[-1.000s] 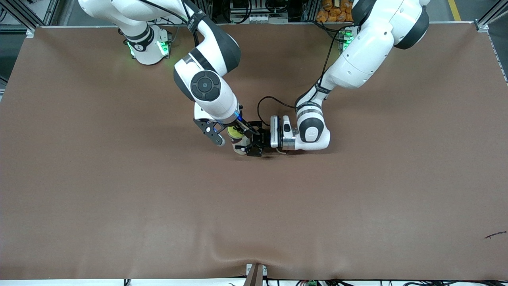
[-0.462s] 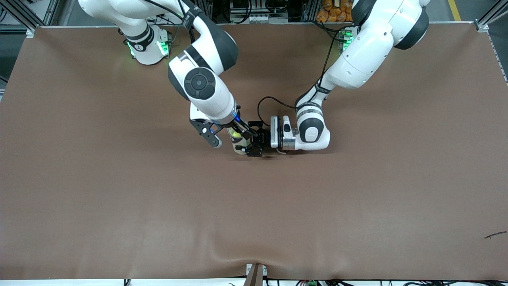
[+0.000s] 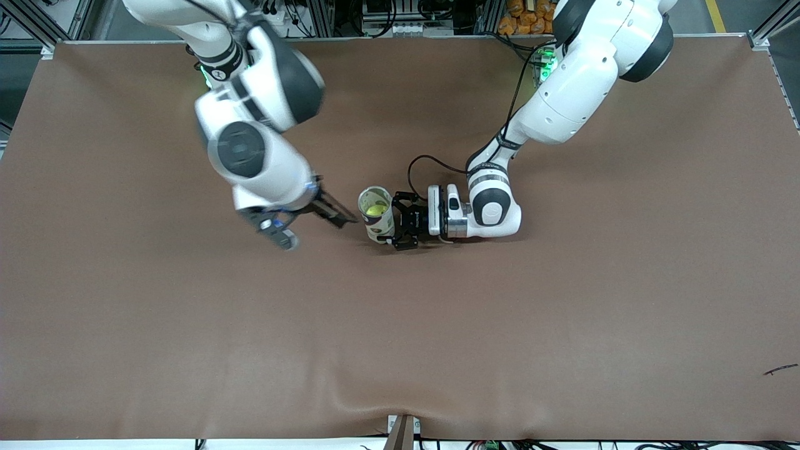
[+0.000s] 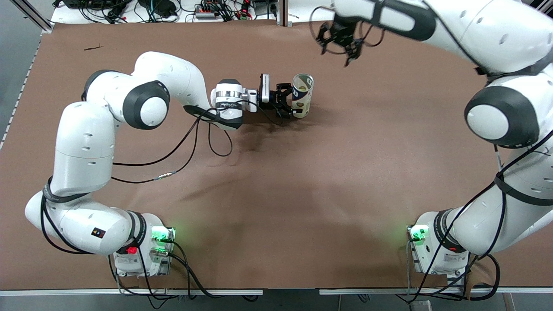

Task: Insert tennis ball vertically with right arm
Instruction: 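Open the left gripper and withdraw it from the can while the right gripper retracts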

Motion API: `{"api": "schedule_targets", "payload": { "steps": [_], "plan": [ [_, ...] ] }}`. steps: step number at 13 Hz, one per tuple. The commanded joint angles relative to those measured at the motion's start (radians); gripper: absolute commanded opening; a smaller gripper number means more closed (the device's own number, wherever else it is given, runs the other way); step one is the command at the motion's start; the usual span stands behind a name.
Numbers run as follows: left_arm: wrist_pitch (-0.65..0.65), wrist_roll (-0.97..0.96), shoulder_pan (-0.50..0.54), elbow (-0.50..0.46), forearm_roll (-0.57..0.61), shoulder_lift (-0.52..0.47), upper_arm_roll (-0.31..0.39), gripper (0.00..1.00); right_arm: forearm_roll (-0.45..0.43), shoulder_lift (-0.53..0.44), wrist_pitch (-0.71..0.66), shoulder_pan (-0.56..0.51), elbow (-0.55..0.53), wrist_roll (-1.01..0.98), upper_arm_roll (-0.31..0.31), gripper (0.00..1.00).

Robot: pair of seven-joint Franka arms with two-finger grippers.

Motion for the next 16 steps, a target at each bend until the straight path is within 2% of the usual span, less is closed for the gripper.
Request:
{"api": "schedule_targets", "payload": {
  "steps": [1,3,5,8,11,13,16],
  "plan": [
    [-0.001,0.036,0.029,-0.041,-0.015,-0.026,-0.003,1.0,-0.008,-0.021,-0.03,-0.131,-0.015,-0.244,0.017,1.0],
    [-0.016,0.036,0.042,-0.078,-0.009,-0.05,-0.003,1.0,-0.007,-0.054,-0.091,-0.224,-0.03,-0.427,0.018,1.0],
    [-0.045,0.035,0.066,-0.127,-0.008,-0.081,-0.003,1.0,0.006,-0.152,-0.101,-0.329,-0.125,-0.615,0.02,1.0],
    [-0.053,0.033,0.111,-0.194,0.052,-0.127,-0.005,1.0,0.007,-0.256,-0.151,-0.389,-0.171,-0.749,0.018,1.0],
    [-0.117,0.01,0.152,-0.248,0.121,-0.157,-0.005,1.0,0.004,-0.352,-0.217,-0.426,-0.168,-0.89,0.017,1.0],
    [-0.117,-0.066,0.201,-0.276,0.234,-0.216,-0.005,1.0,-0.008,-0.408,-0.224,-0.43,-0.159,-1.017,0.014,1.0],
    [-0.12,-0.227,0.299,-0.285,0.442,-0.289,-0.005,1.0,-0.049,-0.433,-0.312,-0.435,-0.104,-1.078,0.008,1.0]
  ]
}}
